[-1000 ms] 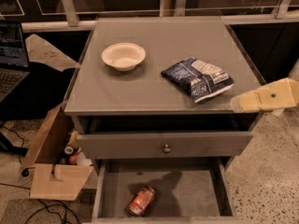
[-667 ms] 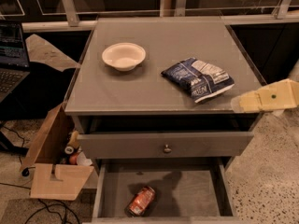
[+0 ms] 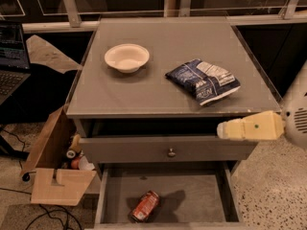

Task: Pick coke can from middle drawer and place on counter

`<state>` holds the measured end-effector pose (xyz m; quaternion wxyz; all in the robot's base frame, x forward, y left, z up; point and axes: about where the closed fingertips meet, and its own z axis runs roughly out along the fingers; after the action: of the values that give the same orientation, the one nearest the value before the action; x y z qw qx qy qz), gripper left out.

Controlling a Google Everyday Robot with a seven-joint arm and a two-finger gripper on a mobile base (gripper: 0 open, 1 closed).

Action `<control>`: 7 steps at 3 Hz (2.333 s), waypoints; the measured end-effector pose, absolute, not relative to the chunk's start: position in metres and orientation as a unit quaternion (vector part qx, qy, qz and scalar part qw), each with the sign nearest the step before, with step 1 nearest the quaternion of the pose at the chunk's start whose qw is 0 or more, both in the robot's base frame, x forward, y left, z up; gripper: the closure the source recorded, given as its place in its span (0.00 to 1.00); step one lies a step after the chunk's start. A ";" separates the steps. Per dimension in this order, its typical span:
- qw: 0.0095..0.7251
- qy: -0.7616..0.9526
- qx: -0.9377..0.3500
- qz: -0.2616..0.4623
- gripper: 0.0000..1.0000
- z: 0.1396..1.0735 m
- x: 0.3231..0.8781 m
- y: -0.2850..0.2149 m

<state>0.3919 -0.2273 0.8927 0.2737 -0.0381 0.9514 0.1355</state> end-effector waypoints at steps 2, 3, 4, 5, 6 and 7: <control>0.229 0.963 -0.053 0.134 0.00 0.850 0.360 -0.173; 0.229 0.963 -0.052 0.134 0.00 0.850 0.360 -0.173; 0.212 0.965 -0.067 0.140 0.00 0.832 0.354 -0.153; 0.192 0.967 -0.092 0.139 0.00 0.808 0.346 -0.119; 0.190 0.968 -0.092 0.139 0.00 0.790 0.346 -0.097; 0.199 0.966 -0.062 0.154 0.00 0.756 0.372 -0.050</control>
Offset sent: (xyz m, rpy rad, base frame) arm -0.0503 0.0878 -0.0566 -0.0513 0.1142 0.0900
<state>0.3724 -0.0505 0.7555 0.1991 -0.0624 0.9658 0.1542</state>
